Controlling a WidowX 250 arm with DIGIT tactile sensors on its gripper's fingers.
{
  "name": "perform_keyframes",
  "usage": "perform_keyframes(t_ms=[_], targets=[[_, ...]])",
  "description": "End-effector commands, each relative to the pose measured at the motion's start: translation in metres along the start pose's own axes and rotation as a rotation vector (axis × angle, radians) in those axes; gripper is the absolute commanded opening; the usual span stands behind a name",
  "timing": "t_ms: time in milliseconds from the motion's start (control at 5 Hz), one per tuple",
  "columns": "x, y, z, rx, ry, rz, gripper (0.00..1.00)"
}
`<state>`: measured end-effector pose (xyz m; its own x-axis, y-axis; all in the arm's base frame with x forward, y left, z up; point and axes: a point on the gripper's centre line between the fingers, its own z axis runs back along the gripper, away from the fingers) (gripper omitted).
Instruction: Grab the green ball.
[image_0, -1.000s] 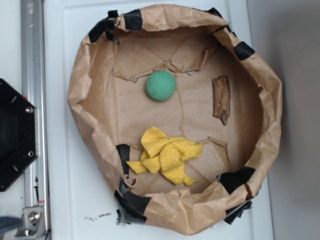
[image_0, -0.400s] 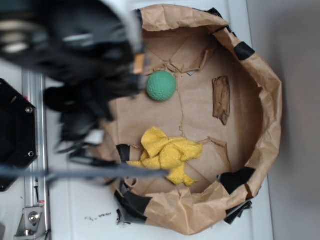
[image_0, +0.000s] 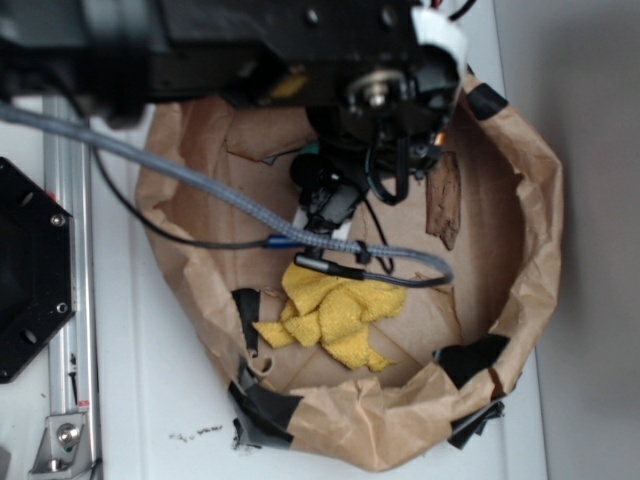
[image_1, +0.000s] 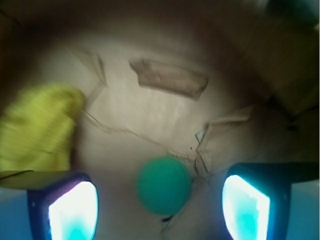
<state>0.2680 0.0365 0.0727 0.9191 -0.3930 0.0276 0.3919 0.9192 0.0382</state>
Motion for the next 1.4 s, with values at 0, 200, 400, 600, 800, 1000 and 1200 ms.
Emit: perform_keyframes(t_ms=[0,200,400,600,800,1000,1200], targets=[[-0.016,-0.018,-0.048,0.082,0.072,-0.235,1.00],[-0.012,-0.012,-0.046,0.125,0.042,-0.225,0.00],[-0.010,-0.007,-0.046,0.118,0.034,-0.195,0.00],[-0.008,-0.003,-0.042,0.098,0.018,-0.162,0.00],[-0.007,0.000,-0.022,0.100,0.004,-0.120,0.00],[-0.005,-0.003,0.028,0.056,-0.142,0.011,0.00],[0.006,-0.018,0.079,0.009,-0.276,0.088,0.00]])
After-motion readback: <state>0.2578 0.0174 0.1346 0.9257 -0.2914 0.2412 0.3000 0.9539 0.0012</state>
